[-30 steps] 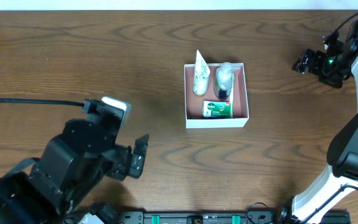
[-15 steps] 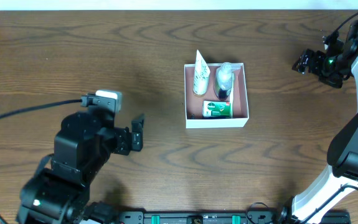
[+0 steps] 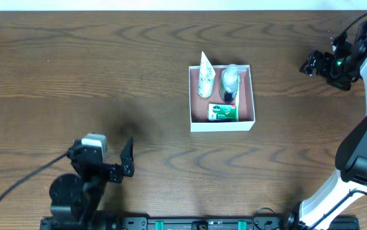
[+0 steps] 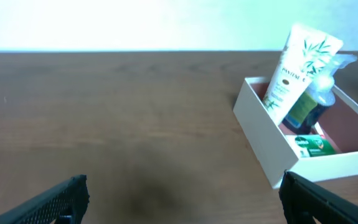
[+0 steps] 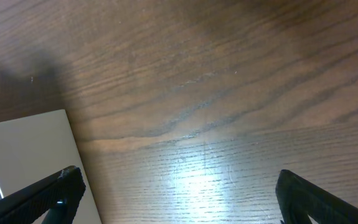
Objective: Pack container
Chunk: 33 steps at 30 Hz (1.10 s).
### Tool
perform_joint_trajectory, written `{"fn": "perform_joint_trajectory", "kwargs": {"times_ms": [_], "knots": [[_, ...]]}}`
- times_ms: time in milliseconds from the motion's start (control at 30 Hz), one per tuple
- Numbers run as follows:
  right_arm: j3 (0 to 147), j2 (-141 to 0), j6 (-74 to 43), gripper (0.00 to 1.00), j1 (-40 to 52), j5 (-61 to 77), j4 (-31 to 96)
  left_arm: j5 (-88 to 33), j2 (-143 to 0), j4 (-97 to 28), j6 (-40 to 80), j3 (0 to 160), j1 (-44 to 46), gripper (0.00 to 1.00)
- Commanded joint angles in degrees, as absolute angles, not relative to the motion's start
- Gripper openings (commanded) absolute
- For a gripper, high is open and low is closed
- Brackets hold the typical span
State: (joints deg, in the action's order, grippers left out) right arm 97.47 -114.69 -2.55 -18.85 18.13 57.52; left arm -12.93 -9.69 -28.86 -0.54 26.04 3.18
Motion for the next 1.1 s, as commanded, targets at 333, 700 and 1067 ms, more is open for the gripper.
{"fn": "perform_joint_trajectory", "kwargs": {"times_ms": [333,700,1067], "knots": [[98.52,-114.61,-2.09,0.99,-19.14,18.17,57.43,-15.84,-0.1,-10.81,-6.87,12.43,-0.51,0.98],[98.52,-114.61,-2.09,0.99,-19.11,18.17,57.43,-15.84,-0.1,-0.27,-6.85,4.62,-2.2,0.98],[98.52,-114.61,-2.09,0.99,-19.11,18.17,57.43,-15.86,-0.08,3.44,-6.83,0.23,-2.17,0.98]]}}
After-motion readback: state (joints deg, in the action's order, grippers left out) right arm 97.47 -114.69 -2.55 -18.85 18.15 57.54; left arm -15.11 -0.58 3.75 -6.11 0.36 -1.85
